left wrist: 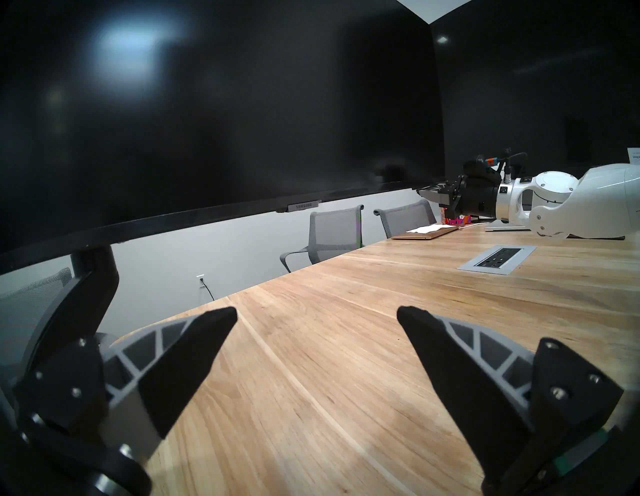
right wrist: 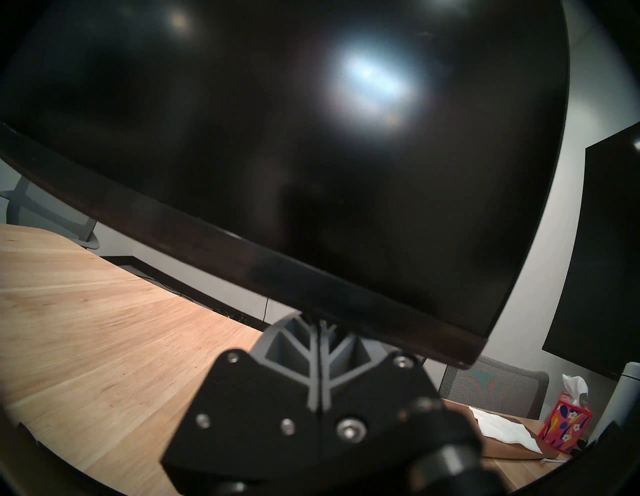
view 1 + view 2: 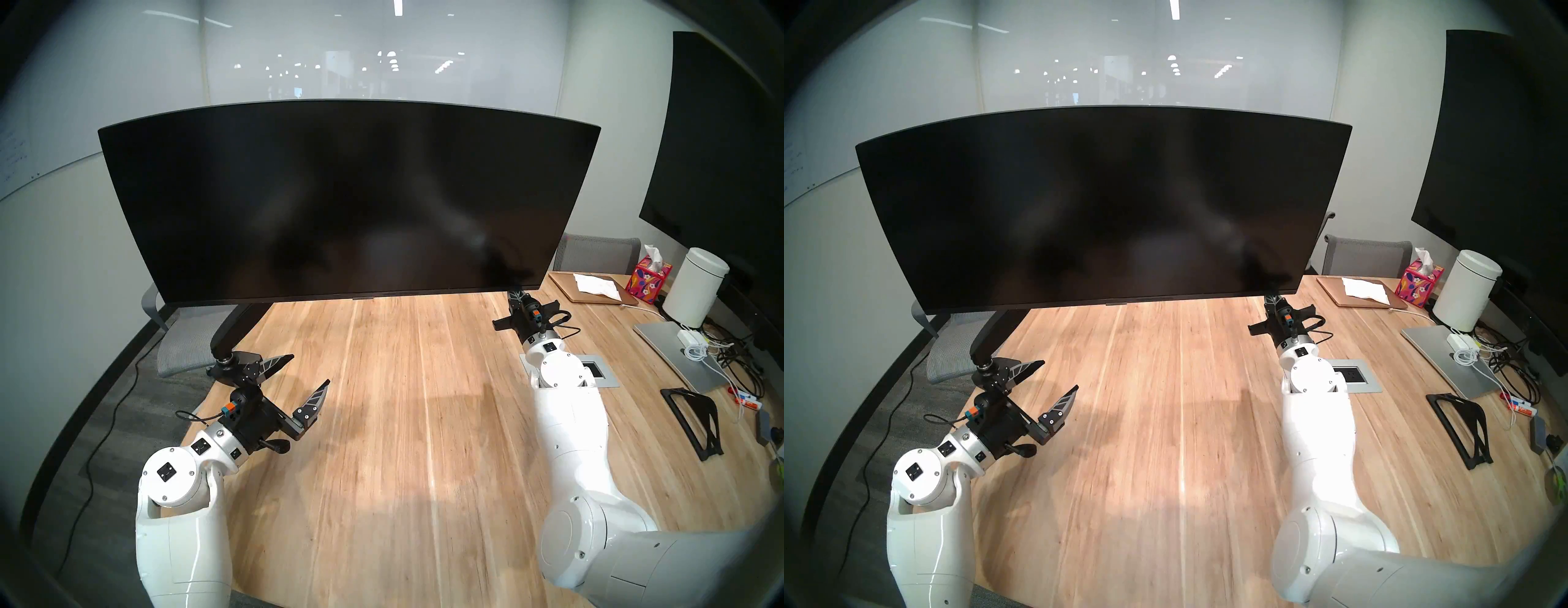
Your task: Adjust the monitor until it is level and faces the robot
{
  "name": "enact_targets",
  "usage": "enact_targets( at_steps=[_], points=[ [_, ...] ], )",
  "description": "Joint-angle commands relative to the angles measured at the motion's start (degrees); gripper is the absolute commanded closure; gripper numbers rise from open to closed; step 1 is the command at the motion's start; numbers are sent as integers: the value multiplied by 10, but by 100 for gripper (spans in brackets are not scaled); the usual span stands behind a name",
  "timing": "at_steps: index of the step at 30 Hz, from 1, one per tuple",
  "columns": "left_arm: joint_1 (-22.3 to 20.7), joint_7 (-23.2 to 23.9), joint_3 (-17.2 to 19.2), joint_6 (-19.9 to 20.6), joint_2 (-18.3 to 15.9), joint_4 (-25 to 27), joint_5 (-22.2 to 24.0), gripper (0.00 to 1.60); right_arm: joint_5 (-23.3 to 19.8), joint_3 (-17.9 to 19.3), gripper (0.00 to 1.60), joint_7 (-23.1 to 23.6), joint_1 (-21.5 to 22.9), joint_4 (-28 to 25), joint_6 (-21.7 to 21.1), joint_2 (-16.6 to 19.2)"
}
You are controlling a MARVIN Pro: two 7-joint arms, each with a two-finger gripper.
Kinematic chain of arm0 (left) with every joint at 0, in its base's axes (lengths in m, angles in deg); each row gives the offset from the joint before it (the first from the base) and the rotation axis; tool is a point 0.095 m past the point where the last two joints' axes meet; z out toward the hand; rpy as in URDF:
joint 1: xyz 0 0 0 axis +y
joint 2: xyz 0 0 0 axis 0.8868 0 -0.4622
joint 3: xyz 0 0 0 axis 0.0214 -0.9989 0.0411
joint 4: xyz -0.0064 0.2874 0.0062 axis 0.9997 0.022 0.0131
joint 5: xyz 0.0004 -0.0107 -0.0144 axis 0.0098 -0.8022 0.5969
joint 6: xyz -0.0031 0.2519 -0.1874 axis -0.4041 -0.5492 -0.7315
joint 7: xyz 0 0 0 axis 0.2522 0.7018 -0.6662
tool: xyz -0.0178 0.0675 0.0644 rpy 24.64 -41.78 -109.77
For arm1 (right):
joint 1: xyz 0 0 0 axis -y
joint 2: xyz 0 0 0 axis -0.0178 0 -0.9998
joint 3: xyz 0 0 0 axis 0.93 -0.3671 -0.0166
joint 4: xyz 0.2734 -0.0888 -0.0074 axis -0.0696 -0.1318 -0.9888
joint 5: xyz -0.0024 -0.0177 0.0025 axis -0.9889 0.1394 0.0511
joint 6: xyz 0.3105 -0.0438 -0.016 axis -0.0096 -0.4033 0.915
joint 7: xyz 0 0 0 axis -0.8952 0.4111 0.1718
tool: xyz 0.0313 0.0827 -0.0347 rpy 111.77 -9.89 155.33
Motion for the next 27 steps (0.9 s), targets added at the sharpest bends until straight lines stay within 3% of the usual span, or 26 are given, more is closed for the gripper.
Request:
enact_targets(
  at_steps=[1,27],
  points=[
    [0,-1,-1,-1,-1,8,2,0,-6,-8,160,-1,41,-32,19,0],
    [0,-1,-1,0,-1,8,2,0,-6,-8,160,-5,41,-24,16,-2]
  ],
)
